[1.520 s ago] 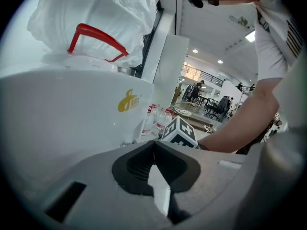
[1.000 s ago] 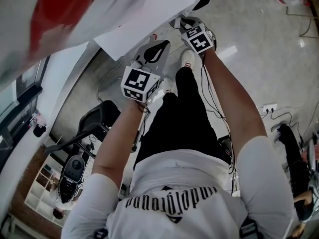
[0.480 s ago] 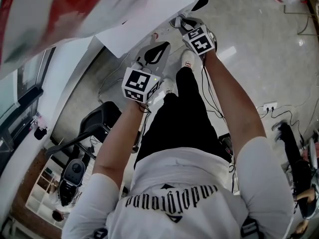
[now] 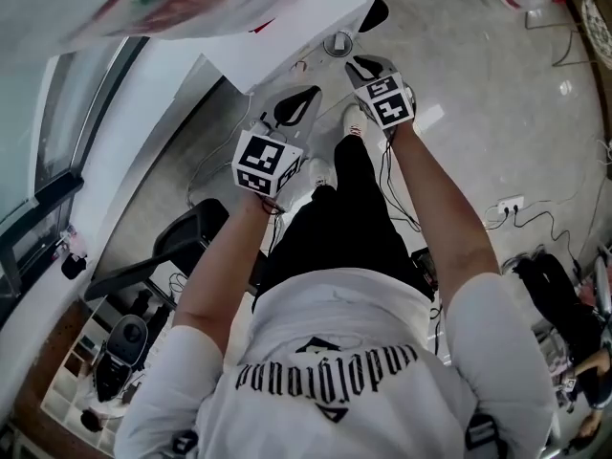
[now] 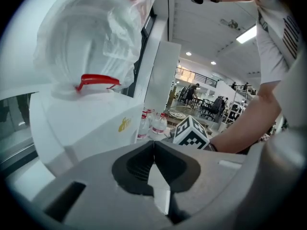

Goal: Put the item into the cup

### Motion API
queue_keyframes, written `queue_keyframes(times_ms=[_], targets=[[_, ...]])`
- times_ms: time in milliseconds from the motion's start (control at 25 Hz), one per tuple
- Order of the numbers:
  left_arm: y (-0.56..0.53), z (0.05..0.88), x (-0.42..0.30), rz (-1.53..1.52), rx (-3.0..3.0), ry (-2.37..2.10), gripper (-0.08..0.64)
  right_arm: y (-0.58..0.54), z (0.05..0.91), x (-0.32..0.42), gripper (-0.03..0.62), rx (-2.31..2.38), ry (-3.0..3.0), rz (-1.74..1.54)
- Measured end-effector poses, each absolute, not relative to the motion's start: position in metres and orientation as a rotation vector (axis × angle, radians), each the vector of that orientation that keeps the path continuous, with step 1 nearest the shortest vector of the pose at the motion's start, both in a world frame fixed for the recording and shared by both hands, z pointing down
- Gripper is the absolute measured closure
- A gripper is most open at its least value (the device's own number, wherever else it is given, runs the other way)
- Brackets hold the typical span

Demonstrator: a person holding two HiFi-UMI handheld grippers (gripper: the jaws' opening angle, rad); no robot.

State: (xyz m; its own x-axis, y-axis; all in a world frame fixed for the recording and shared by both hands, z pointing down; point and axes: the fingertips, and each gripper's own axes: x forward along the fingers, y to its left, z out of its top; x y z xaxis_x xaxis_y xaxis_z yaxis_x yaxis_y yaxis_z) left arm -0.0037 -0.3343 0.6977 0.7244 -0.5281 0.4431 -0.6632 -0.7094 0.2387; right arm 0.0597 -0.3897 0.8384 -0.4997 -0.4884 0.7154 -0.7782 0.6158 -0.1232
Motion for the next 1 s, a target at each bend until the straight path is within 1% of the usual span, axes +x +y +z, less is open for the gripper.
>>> queue_keyframes(times_ms=[160, 360, 560, 1000], targets=[[-0.319, 0.666, -0.027, 0.456, 2.568, -0.924, 0.543, -0.369, 0.789, 0.049, 0.526, 1.027, -2.215, 0.537], [-0.287, 0.617, -0.048, 0.409, 2.595, -0.937, 0.543, -0.332, 0.707, 0.04, 0.552, 1.071, -2.304, 0.488], [-0.264, 0.569, -0.07, 0.365, 2.657, -0.969, 0.544, -0.304, 0.619, 0.034, 0.571, 1.101, -2.401, 0.366], [-0.188, 0.439, -0.117, 0.176, 2.789, -0.994, 0.544, -0.218, 0.447, 0.009, 0.575, 1.164, -2.565, 0.137]])
